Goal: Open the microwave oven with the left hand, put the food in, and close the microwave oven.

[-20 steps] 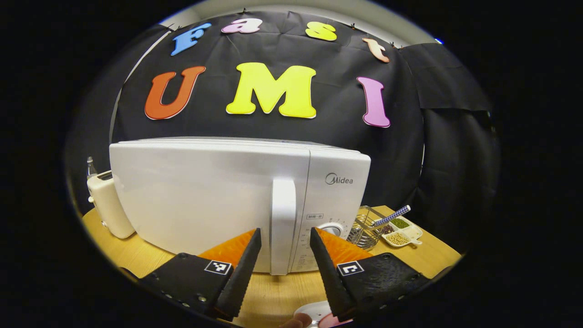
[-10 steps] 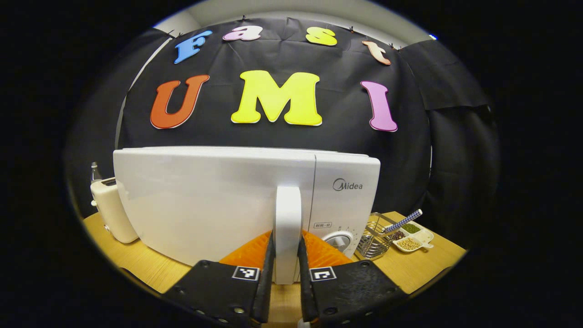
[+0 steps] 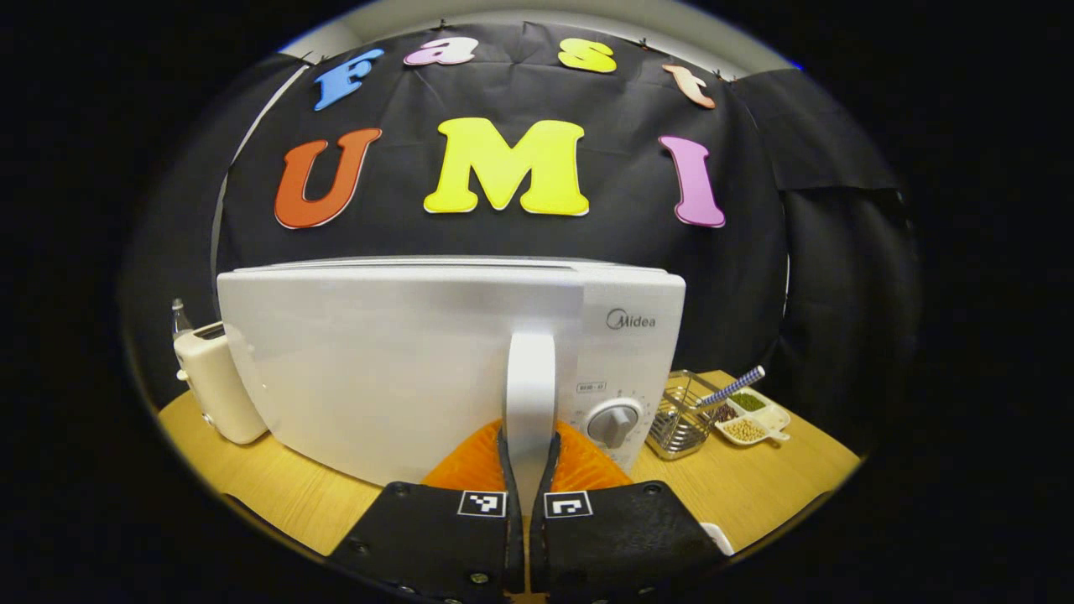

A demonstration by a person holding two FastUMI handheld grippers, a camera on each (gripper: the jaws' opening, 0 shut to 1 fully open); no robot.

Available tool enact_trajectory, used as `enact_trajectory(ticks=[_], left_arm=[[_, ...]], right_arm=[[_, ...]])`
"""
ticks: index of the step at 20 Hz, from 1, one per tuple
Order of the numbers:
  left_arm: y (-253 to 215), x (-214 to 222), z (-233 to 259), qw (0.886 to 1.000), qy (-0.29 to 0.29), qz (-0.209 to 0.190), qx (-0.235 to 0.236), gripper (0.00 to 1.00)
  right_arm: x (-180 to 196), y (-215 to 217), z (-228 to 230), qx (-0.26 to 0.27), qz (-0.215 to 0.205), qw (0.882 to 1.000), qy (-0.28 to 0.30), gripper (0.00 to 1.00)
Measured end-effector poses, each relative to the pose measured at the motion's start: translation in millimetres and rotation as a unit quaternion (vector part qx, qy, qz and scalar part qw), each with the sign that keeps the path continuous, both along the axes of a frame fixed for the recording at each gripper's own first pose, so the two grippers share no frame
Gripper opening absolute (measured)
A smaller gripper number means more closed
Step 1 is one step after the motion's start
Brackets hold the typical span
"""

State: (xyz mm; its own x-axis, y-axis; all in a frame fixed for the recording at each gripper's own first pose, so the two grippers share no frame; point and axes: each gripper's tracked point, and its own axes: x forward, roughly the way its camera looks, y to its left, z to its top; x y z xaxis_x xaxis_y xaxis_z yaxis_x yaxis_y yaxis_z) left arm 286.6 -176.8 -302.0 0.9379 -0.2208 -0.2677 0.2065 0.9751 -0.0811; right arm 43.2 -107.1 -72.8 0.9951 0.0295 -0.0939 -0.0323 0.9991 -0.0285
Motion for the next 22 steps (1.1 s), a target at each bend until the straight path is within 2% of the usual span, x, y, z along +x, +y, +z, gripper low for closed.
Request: enact_trajectory(ticks=[2,5,8,18,22], left_arm=[[6,-21,-1,1.000,0.019,-0.010,-0.022,0.02],[19,-50,4,0.999,0.007,-0.036,-0.010,0.02],[36,-74,5,0.999,0.006,-0.043,-0.012,0.02],[121,-148,6,0.999,-0.021,-0.029,-0.005,0.02],[177,-174,6,0.999,-0.022,-0.007,0.029,0.02]], right_arm=[[-4,8,0,0.006,0.007,1.000,-0.001,1.00],[-11,23,-4,0.018,0.024,1.000,0.003,1.00],[-20,40,-6,0.025,0.040,0.999,0.002,1.00],[-56,86,-13,0.010,0.057,0.998,-0.006,1.00],[-70,110,-16,0.002,0.068,0.998,-0.004,1.00]])
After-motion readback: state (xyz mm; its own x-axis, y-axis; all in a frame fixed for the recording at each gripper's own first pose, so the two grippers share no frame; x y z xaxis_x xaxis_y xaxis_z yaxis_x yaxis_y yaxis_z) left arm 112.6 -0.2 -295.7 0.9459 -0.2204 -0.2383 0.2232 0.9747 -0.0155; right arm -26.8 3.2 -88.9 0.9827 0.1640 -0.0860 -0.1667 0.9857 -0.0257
